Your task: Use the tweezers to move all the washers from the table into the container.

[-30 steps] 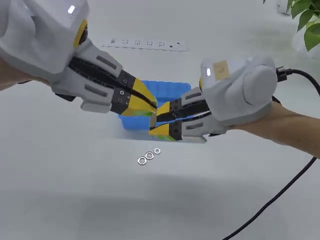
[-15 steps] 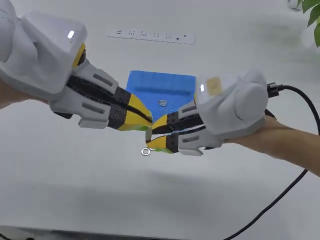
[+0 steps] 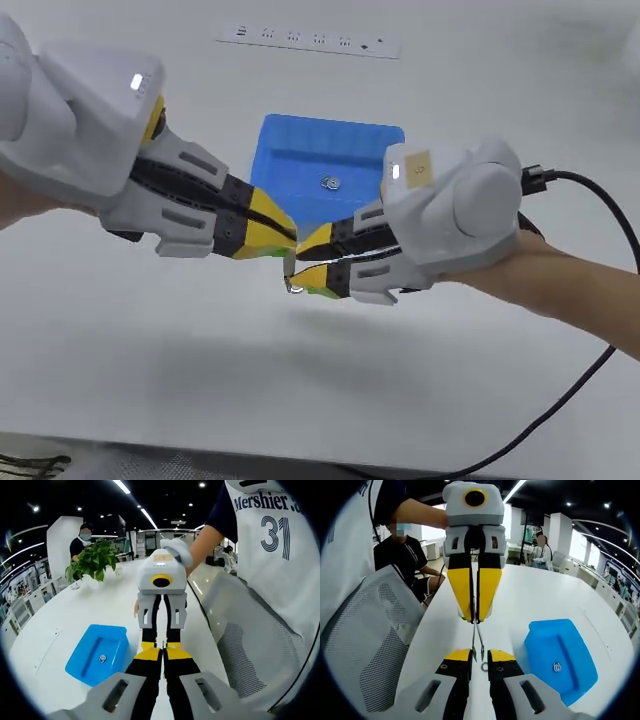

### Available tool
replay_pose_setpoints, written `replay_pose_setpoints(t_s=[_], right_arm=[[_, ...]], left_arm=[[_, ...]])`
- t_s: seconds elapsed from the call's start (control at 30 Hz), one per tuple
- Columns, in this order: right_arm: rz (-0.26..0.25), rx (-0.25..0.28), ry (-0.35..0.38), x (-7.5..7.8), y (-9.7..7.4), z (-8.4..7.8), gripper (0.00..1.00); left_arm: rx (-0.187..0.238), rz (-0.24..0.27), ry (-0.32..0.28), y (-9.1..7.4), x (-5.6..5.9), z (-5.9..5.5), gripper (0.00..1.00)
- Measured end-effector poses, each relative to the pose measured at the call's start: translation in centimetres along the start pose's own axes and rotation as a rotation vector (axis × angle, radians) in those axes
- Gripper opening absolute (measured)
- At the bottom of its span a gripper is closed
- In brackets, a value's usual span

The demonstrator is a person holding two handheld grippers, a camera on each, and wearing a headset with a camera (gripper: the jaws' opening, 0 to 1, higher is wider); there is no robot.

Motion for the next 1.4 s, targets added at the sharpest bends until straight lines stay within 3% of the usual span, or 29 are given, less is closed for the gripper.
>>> replay_pose_setpoints(t_s=[0.33, 0.53, 0.8, 0.83, 1.4], right_arm=[[-0.004, -0.004, 0.026, 0.4, -0.1, -1.4, 0.14], [-0.001, -0.011, 0.047, 0.3, -0.3, -2.2, 0.14], [0.001, -0.004, 0.058, 0.1, -0.2, -2.1, 0.14], [0.001, -0.003, 0.059, 0.1, -0.2, -2.1, 0.14], [-0.002, 0.004, 0.076, 0.3, 1.1, -1.8, 0.15]], left_arm=[[0.015, -0.024, -0.014, 1.0, -0.8, -0.6, 0.05], [-0.006, -0.039, -0.007, 1.3, -0.9, -1.2, 0.05], [-0.001, -0.027, 0.013, 1.2, -0.9, -1.1, 0.05], [0.013, -0.029, 0.002, 1.2, -0.8, -1.1, 0.05], [0.003, -0.028, -0.029, 0.8, -0.8, -1.1, 0.05]])
Point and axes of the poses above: the centre of the closed fingertips' face, and the gripper's own axes: y roughly forward along the fingers, x roughly to its right, z roughly out of its top, the point moved 9 cm from there along -y, roughly backward along the fingers, and after that the axes turned 10 degrees about x, right-handed, at the moved point
